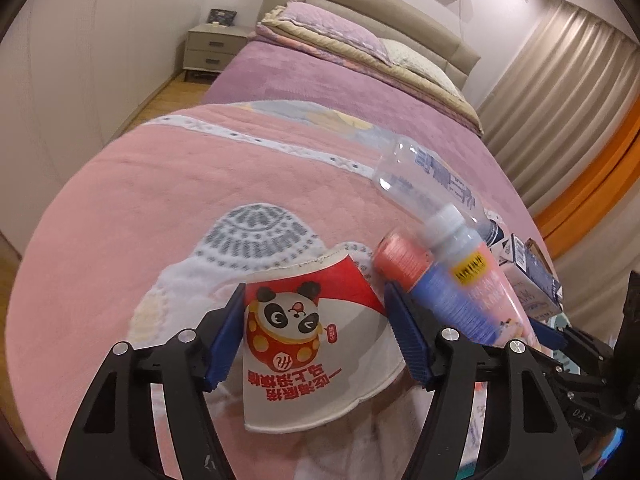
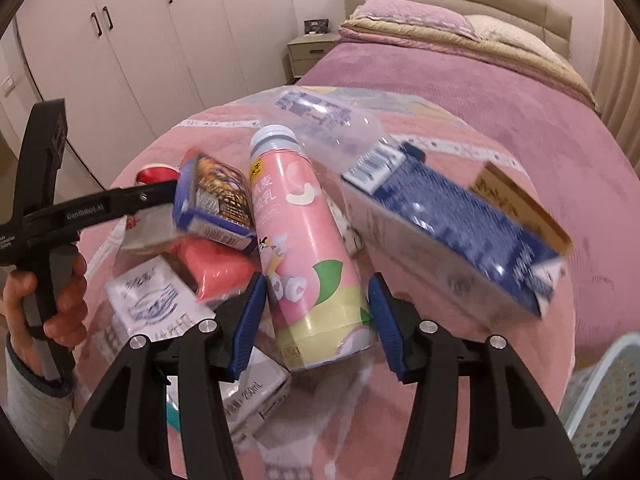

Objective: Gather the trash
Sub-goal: 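Grasp the pink yogurt bottle with the right tool, lifting it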

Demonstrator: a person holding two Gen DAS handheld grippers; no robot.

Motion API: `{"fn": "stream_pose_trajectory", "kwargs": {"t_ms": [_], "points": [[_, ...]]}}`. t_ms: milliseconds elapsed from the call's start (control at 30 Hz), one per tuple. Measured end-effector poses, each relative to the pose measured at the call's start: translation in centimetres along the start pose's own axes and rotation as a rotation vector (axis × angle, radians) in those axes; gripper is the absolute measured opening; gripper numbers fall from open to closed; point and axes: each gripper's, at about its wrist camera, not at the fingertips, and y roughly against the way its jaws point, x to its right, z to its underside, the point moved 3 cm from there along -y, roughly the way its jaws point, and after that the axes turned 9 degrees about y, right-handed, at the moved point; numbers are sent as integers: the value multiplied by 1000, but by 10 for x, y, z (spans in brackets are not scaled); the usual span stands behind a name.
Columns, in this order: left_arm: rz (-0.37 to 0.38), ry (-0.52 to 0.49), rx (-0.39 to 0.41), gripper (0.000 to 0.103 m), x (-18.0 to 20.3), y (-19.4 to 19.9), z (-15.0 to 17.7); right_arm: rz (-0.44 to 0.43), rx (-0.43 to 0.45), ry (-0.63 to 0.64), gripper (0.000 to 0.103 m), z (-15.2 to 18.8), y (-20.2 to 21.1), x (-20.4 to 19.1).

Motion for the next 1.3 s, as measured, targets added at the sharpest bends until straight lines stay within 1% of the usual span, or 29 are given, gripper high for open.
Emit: {"fn": "stream_pose_trajectory", "kwargs": {"t_ms": [67,167,367,467,567,633,700,767,800,867,967,1067,1100,1133,1167,1200,1300], "points": [[6,2,8,66,-3,8,2,1,-1,-20,49,11,11,2],[14,-1,18,66,-5,18,5,28,-15,-55,49,29,26,6],[43,-19,31,66,-8,33,12,51,-50,-116,49,73,54,9],[67,-41,28,66,-9,38,15,45,-68,-111,49,93,66,4],[83,-68,25,66,-6,44,22,25,-95,-63,49,103,73,-8],[97,-84,25,66,-3,47,28,20,-112,-15,51,104,72,-20],[99,-104,24,66,-1,49,32,32,-110,13,55,100,68,-25],[86,-122,33,66,0,51,36,48,-112,24,56,97,62,-28],[73,-133,40,66,0,53,37,60,-114,27,56,93,57,-27],[74,-132,49,66,0,57,37,76,-118,22,56,86,46,-24],[80,-129,62,66,-2,64,38,57,-136,2,56,83,36,-14],[83,-127,70,66,-2,68,38,36,-132,-18,56,79,30,-9],[85,-129,74,66,0,70,38,32,-129,-23,56,77,30,-8],[88,-136,79,66,3,72,38,32,-126,-27,53,76,29,-8],[93,-146,84,66,7,75,38,28,-122,-29,47,76,28,-8],[99,-153,88,66,9,76,38,15,-114,-31,47,76,30,-9],[130,-182,94,66,27,82,38,42,-85,-22,47,75,36,-9]]}}
